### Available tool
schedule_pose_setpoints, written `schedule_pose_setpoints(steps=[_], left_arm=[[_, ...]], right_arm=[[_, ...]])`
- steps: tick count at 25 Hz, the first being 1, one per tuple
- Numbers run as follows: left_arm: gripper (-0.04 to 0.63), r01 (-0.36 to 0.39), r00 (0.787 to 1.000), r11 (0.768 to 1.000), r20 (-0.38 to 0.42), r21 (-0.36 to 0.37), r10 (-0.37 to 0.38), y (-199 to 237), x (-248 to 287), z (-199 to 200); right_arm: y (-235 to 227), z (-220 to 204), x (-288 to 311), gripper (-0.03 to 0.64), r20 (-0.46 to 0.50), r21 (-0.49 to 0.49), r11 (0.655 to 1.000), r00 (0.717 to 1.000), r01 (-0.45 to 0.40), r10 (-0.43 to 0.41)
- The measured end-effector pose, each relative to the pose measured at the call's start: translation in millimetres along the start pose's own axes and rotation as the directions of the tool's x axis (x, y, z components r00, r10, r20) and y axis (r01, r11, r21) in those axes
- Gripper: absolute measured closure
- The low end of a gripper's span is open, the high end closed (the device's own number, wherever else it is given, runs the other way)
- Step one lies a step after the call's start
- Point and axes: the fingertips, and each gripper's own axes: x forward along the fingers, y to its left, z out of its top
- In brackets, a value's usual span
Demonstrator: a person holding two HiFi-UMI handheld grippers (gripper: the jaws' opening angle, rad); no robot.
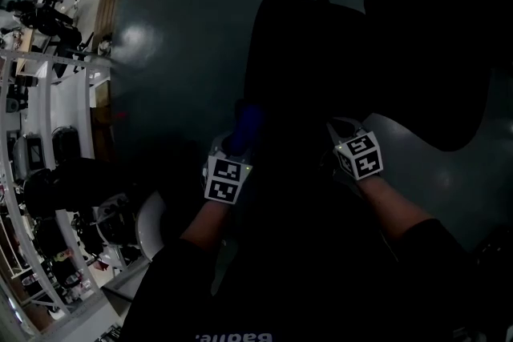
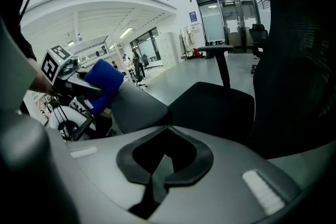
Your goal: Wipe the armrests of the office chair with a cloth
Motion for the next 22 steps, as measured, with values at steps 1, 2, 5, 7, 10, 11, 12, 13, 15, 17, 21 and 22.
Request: schedule_pose_setpoints(steps=[1,2,5,7,10,11,12,13,15,17,21,22], left_arm=[[0.471,0.006,1.0,1.0,0.0,0.005,-0.006,-4,2,1],[0.471,0.01,1.0,1.0,0.0,0.007,-0.01,-7,3,1],[0.471,0.016,1.0,1.0,0.004,0.0,-0.016,-18,8,5],[0.471,0.023,1.0,1.0,0.006,0.0,-0.023,-26,9,7],[0.471,0.042,0.999,0.999,0.007,0.013,-0.042,-39,11,10],[0.471,0.048,0.999,0.999,0.007,0.018,-0.049,-44,12,12],[0.471,0.055,0.998,0.998,0.007,0.024,-0.055,-49,14,13],[0.471,0.061,0.998,0.998,0.007,0.03,-0.061,-54,15,14],[0.471,0.075,0.997,0.996,0.007,0.043,-0.075,-65,19,17],[0.471,0.091,0.996,0.994,0.008,0.055,-0.092,-77,22,20],[0.471,0.138,0.99,0.987,0.004,0.089,-0.138,-104,29,27],[0.471,0.15,0.989,0.984,0.0,0.1,-0.151,-112,32,27]], right_arm=[[1,0,1,0.618,-0.001,0.003,1.0,1.0,-0.001,0.001],[3,0,2,0.62,-0.002,0.003,1.0,1.0,-0.003,0.003],[9,3,2,0.62,0.003,-0.015,1.0,1.0,-0.023,0.023],[15,2,1,0.618,-0.003,-0.022,0.999,0.999,-0.041,0.041],[21,2,0,0.618,-0.002,-0.03,0.998,0.998,-0.06,0.06],[23,3,0,0.618,-0.001,-0.033,0.997,0.998,-0.066,0.067],[24,3,0,0.617,0.002,-0.036,0.997,0.997,-0.072,0.072],[26,3,0,0.617,0.004,-0.039,0.996,0.997,-0.076,0.077],[28,4,0,0.617,0.013,-0.051,0.995,0.996,-0.084,0.085],[32,5,0,0.617,0.016,-0.061,0.993,0.995,-0.101,0.102],[42,5,-1,0.617,0.02,-0.079,0.988,0.991,-0.133,0.135],[46,3,-1,0.617,0.014,-0.087,0.986,0.989,-0.145,0.147]])
